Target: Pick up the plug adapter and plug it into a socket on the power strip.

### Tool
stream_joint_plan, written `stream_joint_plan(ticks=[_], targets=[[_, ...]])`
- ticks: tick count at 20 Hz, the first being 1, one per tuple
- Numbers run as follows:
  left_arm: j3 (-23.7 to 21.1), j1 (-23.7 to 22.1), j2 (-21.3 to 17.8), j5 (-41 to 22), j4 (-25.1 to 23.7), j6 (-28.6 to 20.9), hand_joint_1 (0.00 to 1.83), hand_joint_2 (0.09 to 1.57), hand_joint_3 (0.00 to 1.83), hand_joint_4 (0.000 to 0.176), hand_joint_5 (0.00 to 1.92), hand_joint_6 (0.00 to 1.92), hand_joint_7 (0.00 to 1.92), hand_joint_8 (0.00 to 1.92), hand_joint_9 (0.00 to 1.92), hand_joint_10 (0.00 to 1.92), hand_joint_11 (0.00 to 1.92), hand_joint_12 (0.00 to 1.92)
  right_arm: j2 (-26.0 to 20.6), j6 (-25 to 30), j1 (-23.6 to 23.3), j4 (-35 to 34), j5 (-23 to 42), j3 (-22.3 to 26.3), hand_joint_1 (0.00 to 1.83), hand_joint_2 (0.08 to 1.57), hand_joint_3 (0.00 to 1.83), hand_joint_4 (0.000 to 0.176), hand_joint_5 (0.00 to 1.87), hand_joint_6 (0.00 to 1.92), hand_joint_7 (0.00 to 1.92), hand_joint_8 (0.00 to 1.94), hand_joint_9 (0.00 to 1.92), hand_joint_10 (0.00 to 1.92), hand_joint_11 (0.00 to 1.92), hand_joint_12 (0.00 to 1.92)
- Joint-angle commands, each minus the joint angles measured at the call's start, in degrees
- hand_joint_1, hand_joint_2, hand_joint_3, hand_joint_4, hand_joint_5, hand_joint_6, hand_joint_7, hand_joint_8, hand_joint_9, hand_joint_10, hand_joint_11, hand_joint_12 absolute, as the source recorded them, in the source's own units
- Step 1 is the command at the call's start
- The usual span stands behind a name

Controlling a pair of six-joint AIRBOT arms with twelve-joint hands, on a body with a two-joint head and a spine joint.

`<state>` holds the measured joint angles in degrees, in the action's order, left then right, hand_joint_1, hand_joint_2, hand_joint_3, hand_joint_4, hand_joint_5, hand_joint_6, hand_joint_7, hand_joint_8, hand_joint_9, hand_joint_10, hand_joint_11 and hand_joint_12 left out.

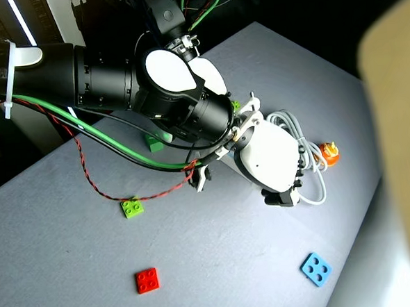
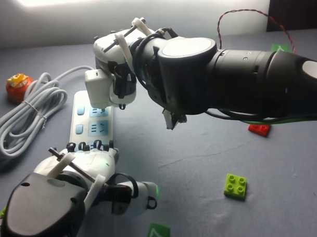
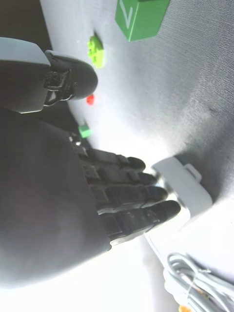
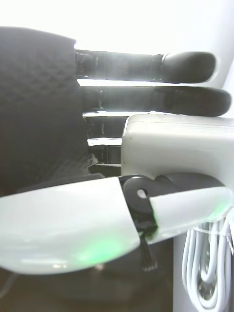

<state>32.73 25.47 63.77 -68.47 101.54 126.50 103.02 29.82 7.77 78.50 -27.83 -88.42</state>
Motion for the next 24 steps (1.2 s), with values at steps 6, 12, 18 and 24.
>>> stream_joint_plan(ticks=[6,12,18,24], targets=[[-0.38,-0.46,-0.56,-2.22,-3.74,-0.09,0.07,1.21,0.0,0.0,0.09,0.0,0.1,0.0,0.11,0.0,0.0,0.43,1.26,1.02,-0.34,3.03,1.87,-1.97,1.23,1.14,0.0,0.0,0.93,0.92,0.97,1.18,0.87,1.0,0.63,1.44],[-0.7,-0.42,-0.65,-2.23,-3.74,-0.09,0.05,1.22,0.0,0.0,0.07,0.0,0.08,0.0,0.08,0.0,0.0,0.35,1.63,0.62,-0.16,3.03,2.29,-1.98,1.23,1.15,0.0,0.0,0.9,0.96,0.97,1.19,0.87,0.98,0.62,1.43],[-0.85,-0.55,-0.66,-2.22,-3.74,-0.09,0.08,1.21,0.0,0.0,0.08,0.0,0.08,0.0,0.09,0.0,0.0,0.33,2.15,0.62,-0.23,3.03,2.18,-2.39,1.23,1.15,0.0,0.0,0.88,0.98,0.96,1.2,0.86,1.0,0.58,1.48],[-0.93,-0.36,-0.67,-2.22,-3.74,-0.09,0.09,1.21,0.0,0.0,0.09,0.0,0.09,0.0,0.09,0.0,0.0,0.33,2.56,0.63,0.04,3.03,2.33,-3.26,1.23,1.15,0.0,0.0,0.89,0.96,0.97,1.2,0.87,1.0,0.63,1.44]])
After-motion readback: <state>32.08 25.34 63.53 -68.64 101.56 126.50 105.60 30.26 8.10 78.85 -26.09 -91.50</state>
